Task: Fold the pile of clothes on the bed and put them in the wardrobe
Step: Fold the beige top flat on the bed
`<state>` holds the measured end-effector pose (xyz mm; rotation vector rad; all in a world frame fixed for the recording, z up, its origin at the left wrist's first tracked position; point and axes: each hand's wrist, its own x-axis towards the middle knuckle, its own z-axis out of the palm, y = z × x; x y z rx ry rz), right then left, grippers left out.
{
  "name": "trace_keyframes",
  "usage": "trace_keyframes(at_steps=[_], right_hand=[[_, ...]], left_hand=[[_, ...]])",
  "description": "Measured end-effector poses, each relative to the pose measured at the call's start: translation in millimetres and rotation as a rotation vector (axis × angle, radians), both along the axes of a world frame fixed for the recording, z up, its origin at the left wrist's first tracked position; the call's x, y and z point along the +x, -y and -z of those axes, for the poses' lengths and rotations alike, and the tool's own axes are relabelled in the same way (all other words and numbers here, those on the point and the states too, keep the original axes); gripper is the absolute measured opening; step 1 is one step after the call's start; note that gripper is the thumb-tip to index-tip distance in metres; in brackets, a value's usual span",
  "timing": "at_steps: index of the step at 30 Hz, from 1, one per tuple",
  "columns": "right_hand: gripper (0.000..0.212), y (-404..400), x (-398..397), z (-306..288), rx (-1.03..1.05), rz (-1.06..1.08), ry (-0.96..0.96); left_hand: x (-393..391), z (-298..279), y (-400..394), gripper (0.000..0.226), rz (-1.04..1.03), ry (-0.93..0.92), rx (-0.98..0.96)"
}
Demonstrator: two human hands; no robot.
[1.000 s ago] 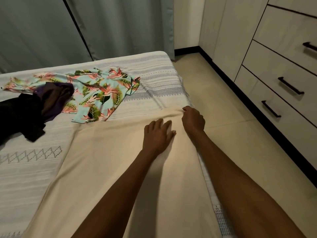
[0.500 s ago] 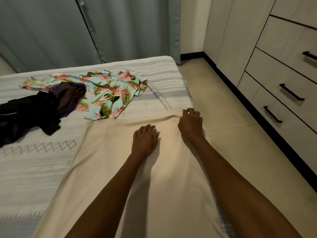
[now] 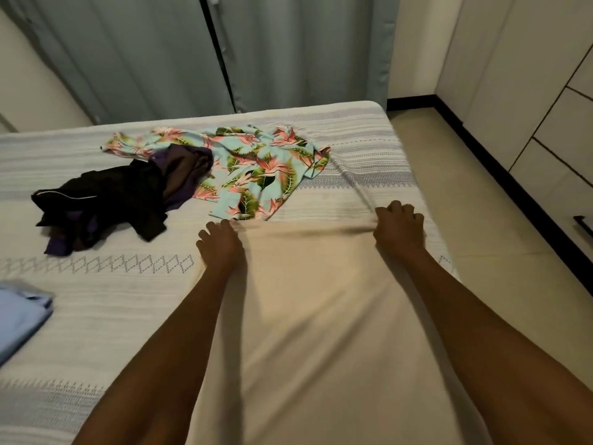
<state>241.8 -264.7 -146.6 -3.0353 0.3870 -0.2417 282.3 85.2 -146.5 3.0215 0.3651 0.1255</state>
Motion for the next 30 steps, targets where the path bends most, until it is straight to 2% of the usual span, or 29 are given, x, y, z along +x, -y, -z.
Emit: trace_keyframes(at_steps=[2,5,10,12,14,16,20,23,26,30], right_hand=[[0.023,1.4,2.3,3.9,-0.032,-0.01,0.065],[0.014,2.1,4.3,6.4,-0.017,0.043,0.21],[0.013,-0.9,9.7,5.9,0.003,0.096,0.362],[0.013,-3.4,12.3,7.8,-0.028,0.101,0.309],[0.017,-8.8,13.0,10.3,-0.039,0.1,0.204],[0.024,-13.1,11.8,12.5,-0.066,0.084,0.204],[0.032,-37.5,5.6,17.6,-0.05,-0.155,0.451],[0.028,-75.2,-5.3,16.4,0.083,-0.35,0.485],[0.02,-121.6,-38.8,13.0,0.212,-0.514,0.431],[0.019,-186.1,-117.7,10.1,0.358,-0.6,0.332]], left_hand=[[9.3,2.6,-9.1,0.036,0.035,-0.001,0.025],[17.9,-2.2,-15.9,0.029,0.054,0.102,0.008],[23.4,-7.4,-32.3,0.017,0.017,0.373,-0.397],[22.3,-7.6,-37.6,0.014,-0.014,0.421,-0.432],[20.8,-1.5,-41.7,0.016,-0.024,0.334,-0.373],[18.8,6.7,-45.8,0.026,-0.017,0.219,-0.349],[6.2,11.8,-60.1,0.027,0.047,0.209,-0.513],[-20.7,1.1,-64.3,0.027,0.074,0.21,-0.591],[-58.9,-5.9,-71.3,0.031,0.135,0.147,-0.592],[-130.8,-15.8,-80.9,0.036,0.187,0.099,-0.614]])
